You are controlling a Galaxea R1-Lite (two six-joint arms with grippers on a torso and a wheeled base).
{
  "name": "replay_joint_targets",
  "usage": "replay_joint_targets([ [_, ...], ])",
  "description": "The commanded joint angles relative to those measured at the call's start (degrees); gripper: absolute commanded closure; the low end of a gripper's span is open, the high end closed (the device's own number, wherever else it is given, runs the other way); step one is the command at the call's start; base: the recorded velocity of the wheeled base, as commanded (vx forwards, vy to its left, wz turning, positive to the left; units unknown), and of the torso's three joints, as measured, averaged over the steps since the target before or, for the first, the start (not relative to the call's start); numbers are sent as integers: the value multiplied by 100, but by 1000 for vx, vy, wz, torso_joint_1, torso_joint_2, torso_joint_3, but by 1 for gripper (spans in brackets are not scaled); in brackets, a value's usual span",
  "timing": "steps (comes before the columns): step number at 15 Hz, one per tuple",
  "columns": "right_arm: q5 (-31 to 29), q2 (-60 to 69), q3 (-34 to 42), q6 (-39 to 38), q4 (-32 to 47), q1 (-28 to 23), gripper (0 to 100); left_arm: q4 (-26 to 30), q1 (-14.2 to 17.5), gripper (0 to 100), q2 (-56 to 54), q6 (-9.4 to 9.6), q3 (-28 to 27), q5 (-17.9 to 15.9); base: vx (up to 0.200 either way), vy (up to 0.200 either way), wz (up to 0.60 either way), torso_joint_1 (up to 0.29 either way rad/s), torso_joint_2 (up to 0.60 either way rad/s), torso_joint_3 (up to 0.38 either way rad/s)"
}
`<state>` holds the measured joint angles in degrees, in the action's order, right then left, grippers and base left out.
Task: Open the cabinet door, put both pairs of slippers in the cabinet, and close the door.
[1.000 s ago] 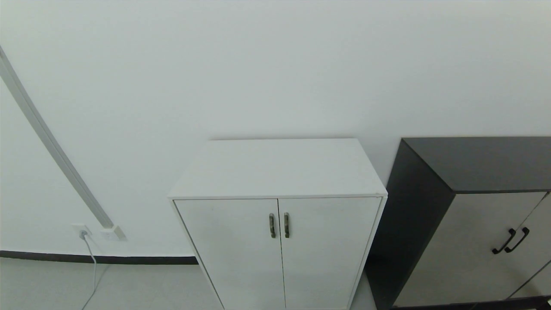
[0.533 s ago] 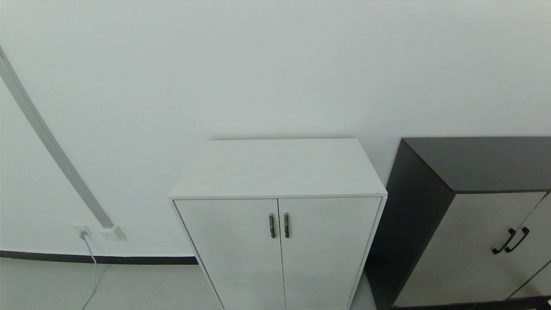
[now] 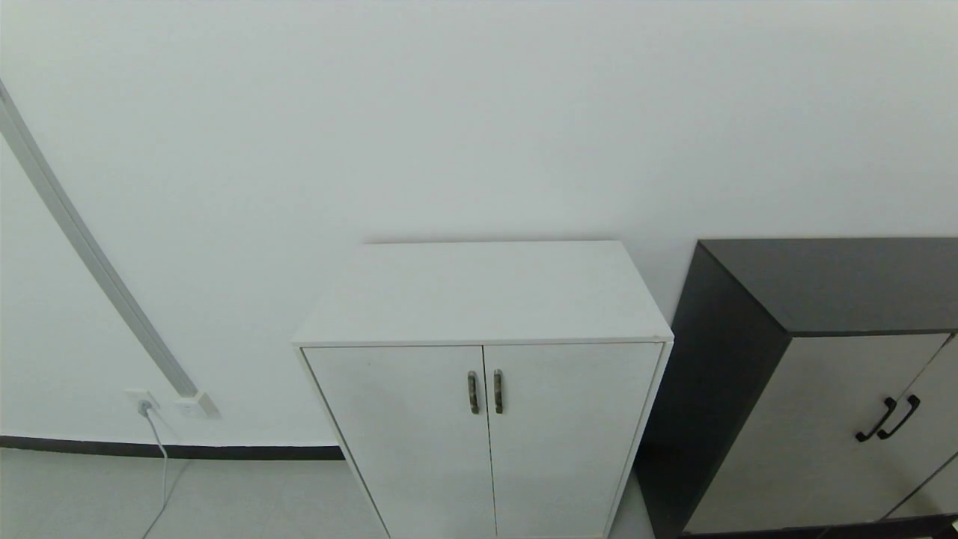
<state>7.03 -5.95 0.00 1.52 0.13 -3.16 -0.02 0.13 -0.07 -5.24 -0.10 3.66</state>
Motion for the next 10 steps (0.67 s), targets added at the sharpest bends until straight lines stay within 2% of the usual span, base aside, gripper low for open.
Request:
replay_joint_targets([
  [1,0,120,0,-21,-5,17,100,2,4,100,7,-3,1,3,0,0,0,0,0,0],
  [2,9,182,0,-12,-5,105,100,2,4,100,7,-3,1,3,0,0,0,0,0,0],
  [3,0,322,0,-12,-5,465,100,2,4,100,7,-3,1,3,0,0,0,0,0,0],
  [7,0,595,0,-12,-5,325,100,2,4,100,7,-3,1,3,0,0,0,0,0,0],
  [10,-255,595,0,-152,-5,325,100,2,4,100,7,-3,1,3,0,0,0,0,0,0],
])
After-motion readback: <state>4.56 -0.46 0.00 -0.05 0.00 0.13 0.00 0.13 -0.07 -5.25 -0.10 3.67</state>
